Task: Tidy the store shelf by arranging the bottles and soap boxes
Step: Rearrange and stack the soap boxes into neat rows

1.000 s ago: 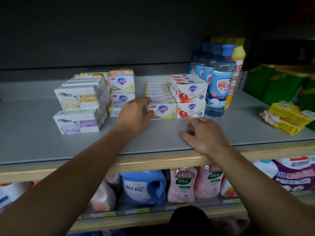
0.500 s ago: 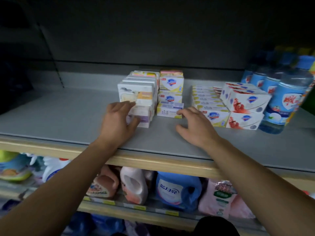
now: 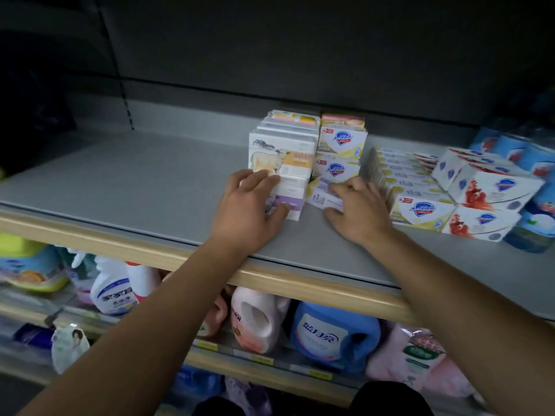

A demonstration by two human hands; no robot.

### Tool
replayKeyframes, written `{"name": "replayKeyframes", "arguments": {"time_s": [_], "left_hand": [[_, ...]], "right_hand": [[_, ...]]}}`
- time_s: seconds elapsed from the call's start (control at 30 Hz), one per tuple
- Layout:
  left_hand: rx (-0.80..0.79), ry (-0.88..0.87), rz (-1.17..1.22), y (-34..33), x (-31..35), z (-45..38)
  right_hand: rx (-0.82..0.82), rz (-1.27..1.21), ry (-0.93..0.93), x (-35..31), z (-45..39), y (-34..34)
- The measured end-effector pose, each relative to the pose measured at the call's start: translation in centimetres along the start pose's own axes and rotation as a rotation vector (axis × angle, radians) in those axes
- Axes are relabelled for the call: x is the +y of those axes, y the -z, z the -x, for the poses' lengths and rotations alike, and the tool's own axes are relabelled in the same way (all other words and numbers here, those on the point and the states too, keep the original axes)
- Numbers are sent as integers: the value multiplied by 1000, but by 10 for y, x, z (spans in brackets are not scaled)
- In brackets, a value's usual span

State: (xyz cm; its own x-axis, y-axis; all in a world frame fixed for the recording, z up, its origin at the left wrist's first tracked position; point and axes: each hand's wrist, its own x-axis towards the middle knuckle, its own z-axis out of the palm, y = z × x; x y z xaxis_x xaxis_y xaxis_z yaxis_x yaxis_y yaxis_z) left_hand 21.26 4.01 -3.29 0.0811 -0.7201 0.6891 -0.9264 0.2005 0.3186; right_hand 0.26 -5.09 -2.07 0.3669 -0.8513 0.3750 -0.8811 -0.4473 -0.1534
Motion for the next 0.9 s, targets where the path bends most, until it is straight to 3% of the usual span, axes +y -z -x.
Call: {"name": "replayKeyframes", "arguments": {"time_s": [0.1, 0.23, 0.37, 0.5, 0.6, 0.77, 0.9], "left_hand": [[17, 5, 11, -1, 0, 0], [-8, 5, -17, 1, 1, 0], [-51, 23, -53, 6, 6, 1], [12, -39, -49, 14, 24, 6], [-22, -121, 125, 16, 50, 14], [-220, 17, 631, 6, 85, 15], [-256, 143, 838, -5, 88, 13]], "right_hand": [[-17, -242, -5, 6, 15, 11], [-70, -326, 2, 1, 35, 21], [-21, -456, -28, -9, 56, 32], [27, -725, -89, -4, 75, 42], [11, -934, -145, 5, 85, 51], [-78, -1413, -241, 19, 93, 53], [-103, -1448, -247, 23, 93, 47]]}}
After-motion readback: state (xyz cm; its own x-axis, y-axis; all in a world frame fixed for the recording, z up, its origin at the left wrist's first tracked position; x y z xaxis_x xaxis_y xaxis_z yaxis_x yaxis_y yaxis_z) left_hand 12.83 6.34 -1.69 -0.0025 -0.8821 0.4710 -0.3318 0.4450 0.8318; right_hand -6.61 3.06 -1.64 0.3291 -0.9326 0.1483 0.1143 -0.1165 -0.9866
